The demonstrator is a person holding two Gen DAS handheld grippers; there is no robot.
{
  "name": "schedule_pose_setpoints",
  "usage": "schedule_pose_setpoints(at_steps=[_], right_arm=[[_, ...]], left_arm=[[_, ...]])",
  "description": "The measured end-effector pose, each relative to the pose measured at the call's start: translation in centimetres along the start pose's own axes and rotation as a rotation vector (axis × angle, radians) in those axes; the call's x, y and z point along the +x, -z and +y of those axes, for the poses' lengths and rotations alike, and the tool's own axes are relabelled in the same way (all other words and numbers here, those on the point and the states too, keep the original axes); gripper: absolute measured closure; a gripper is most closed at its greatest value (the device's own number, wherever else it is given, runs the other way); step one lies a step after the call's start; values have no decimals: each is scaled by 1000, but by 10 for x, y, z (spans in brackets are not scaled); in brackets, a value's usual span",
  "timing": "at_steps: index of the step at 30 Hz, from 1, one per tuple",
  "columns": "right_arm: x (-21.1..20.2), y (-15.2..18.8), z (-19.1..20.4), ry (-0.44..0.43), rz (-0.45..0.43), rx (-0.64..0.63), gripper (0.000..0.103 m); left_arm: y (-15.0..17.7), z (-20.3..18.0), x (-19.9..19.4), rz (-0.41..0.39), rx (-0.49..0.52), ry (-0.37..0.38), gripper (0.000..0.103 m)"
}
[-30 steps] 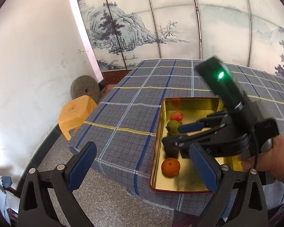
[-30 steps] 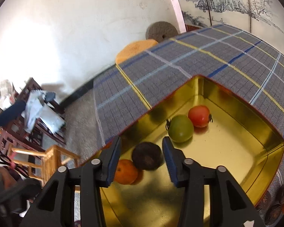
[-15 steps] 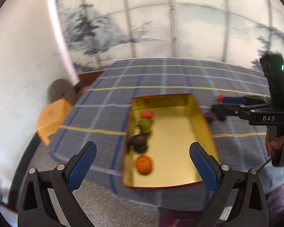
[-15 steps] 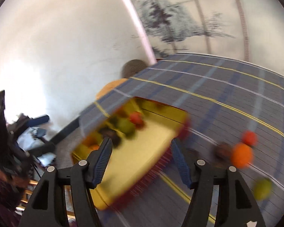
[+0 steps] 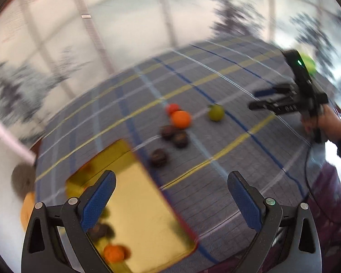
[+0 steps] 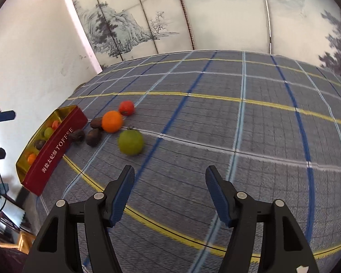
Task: Organize fruits
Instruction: 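Grasp another brown fruit from the table with the left tool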
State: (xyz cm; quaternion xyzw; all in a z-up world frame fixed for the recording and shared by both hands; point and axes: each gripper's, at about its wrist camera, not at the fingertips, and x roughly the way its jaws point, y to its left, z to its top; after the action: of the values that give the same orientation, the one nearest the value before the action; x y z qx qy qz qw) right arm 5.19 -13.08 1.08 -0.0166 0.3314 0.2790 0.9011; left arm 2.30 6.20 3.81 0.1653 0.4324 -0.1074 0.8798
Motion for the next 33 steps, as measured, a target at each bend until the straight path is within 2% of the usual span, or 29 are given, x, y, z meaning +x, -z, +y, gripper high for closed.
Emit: schedule_pose_setpoints(at_steps=[4, 7, 9, 11, 15, 19, 21, 22, 23, 25, 30, 33], right_arm=[[-5, 3, -4, -32, -19, 9, 37], [-9, 4, -7, -62, -32, 20, 33], [-10, 4, -7, -76, -41, 31, 33], [-14, 5, -10, -92, -58, 47, 31], [-16, 4, -11, -115, -74, 62, 29], [-15, 4, -10, -125, -72, 56, 28], [-15, 4, -10, -131, -73, 61, 27], [-15, 4, -11, -133, -73, 64, 27], [-15, 4, -12, -133, -72, 66, 27], [-14, 3, -12, -134, -68, 68, 27], [-12, 3, -14, -132, -64, 75, 25], [-11, 2, -14, -127, -62, 73, 23]], left_arm=[[-21, -13, 29, 23, 206, 37, 6], [-33, -16, 58, 92, 320, 60, 15], [-38, -10, 79, 146, 341, 77, 18], [-39, -3, 93, 190, 351, 92, 25], [-36, 8, 125, 264, 386, 78, 27], [-31, 20, 147, 317, 383, 98, 28], [-27, 25, 159, 354, 386, 107, 32], [-26, 26, 164, 373, 380, 125, 37], [-27, 29, 164, 366, 360, 159, 50], [-28, 37, 167, 389, 304, 226, 65], [-23, 39, 164, 365, 212, 205, 66], [-14, 29, 144, 324, 103, 191, 66]])
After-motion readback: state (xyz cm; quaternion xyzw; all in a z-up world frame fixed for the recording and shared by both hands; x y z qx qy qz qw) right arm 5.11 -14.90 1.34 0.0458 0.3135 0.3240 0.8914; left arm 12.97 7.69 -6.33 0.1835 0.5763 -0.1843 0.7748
